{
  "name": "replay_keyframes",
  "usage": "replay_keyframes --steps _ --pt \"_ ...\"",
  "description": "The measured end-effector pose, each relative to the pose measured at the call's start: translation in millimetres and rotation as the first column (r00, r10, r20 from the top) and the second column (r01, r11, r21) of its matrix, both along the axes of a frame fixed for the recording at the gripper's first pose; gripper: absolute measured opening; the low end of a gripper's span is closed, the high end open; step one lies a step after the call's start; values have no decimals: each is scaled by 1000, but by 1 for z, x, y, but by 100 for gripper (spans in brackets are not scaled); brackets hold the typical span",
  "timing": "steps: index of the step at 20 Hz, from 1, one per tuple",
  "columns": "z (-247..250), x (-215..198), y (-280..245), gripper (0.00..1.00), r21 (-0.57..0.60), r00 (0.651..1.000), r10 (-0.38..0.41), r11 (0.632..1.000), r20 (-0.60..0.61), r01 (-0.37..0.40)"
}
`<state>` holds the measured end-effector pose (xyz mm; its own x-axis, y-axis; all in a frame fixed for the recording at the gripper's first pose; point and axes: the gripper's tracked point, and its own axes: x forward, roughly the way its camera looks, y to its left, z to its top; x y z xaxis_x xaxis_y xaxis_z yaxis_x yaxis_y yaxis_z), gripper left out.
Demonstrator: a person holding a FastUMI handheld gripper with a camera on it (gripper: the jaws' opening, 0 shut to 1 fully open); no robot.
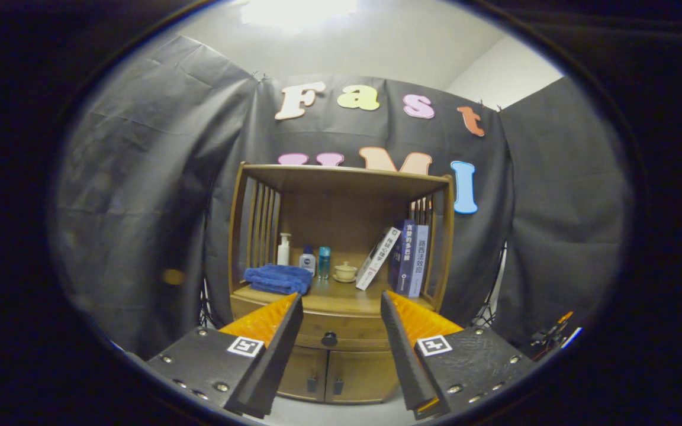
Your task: Pull open the drawer, take out the items inside it, and place them on the countertop above the cabinet.
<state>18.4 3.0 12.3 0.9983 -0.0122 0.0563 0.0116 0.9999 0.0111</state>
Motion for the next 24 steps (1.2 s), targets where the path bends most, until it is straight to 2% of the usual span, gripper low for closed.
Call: replay_keyframes --steps 11,19,22,24 --pt "-32 59 20 80 66 998 42 997 -39 -40" --pt "-97 124 27 80 158 995 36 987 -88 -22" --pt "-130 148 40 80 167 988 82 984 -130 -60" --pt "-153 168 37 80 187 983 80 981 -167 -48"
